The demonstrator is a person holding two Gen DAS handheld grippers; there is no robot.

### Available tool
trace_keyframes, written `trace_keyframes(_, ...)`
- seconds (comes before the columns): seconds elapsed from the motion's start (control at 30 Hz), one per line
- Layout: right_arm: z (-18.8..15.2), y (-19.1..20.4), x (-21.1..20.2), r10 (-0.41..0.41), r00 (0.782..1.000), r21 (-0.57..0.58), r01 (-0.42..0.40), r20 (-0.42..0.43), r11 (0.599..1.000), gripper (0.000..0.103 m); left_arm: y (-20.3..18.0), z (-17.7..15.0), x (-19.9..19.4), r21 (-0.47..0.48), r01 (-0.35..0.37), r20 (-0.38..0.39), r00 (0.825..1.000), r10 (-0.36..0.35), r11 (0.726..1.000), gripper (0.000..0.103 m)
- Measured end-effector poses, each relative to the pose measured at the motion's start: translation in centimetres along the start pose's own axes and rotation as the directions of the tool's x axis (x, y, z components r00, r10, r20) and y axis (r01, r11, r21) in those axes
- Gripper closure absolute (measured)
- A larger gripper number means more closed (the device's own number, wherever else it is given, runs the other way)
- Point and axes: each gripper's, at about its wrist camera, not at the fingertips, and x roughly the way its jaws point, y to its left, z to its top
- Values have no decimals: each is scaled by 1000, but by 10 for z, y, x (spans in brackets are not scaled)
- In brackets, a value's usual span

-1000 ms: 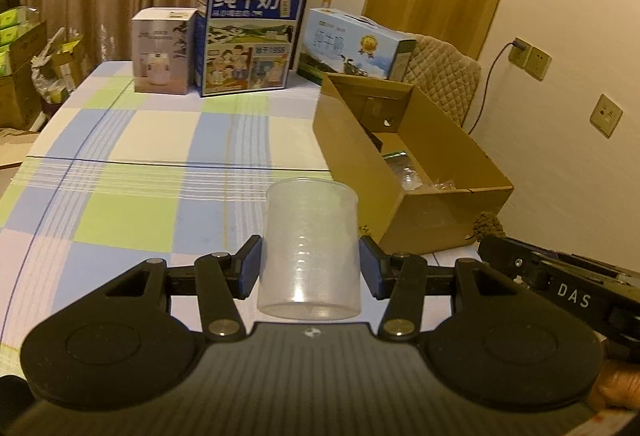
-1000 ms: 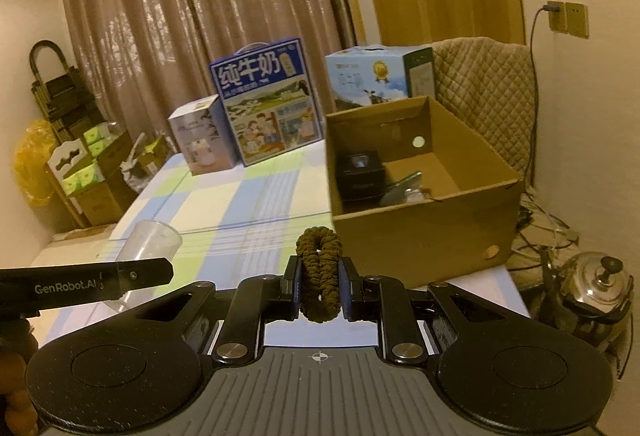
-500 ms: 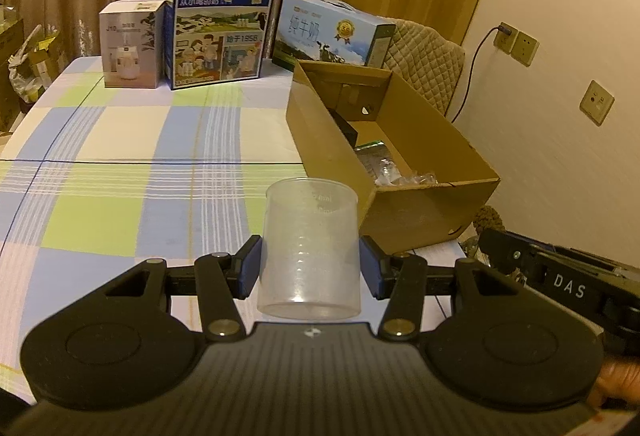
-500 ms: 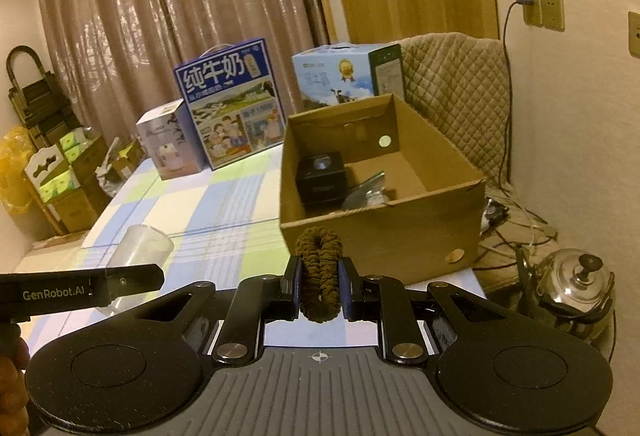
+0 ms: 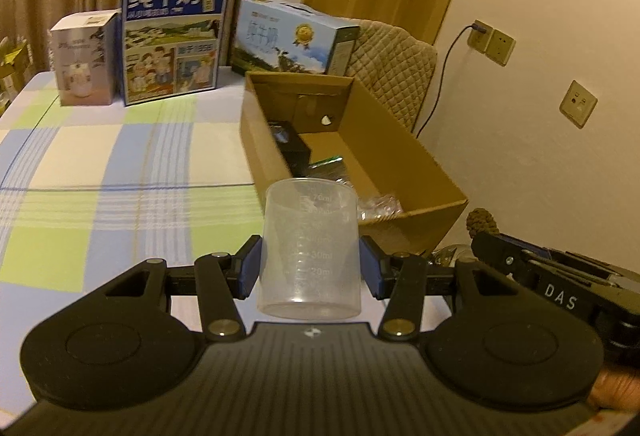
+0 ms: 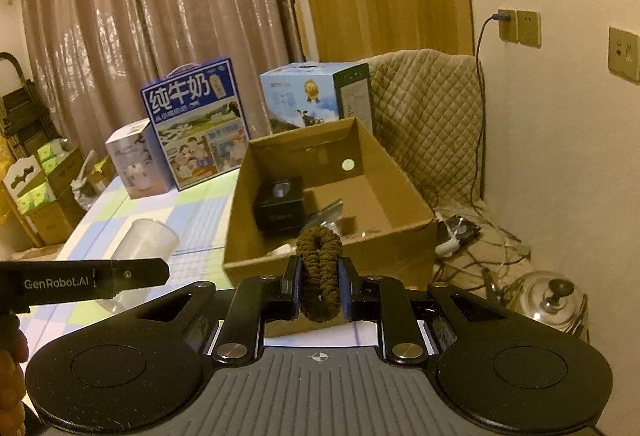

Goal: Organize objects
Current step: 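Carry the clear cup and rope ring with both tools over the cardboard box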

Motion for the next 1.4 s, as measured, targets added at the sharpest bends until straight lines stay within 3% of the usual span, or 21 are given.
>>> trace_keyframes(0.8, 69, -15, 45, 42, 999, -73, -41, 6, 996, 87, -31, 61, 65, 5, 58, -26, 998, -57, 998, 57)
trace_keyframes(1.07, 99, -28, 76, 54, 998, -86, -56, -35, 995, 87, -23, 80, 88, -10, 43, -49, 998, -44, 999, 57)
trace_keyframes(1.4, 110, -48, 122, 53, 991, -50, -60, -123, 997, 87, -23, 98, 116, -9, 27, -81, 996, -28, 1000, 57)
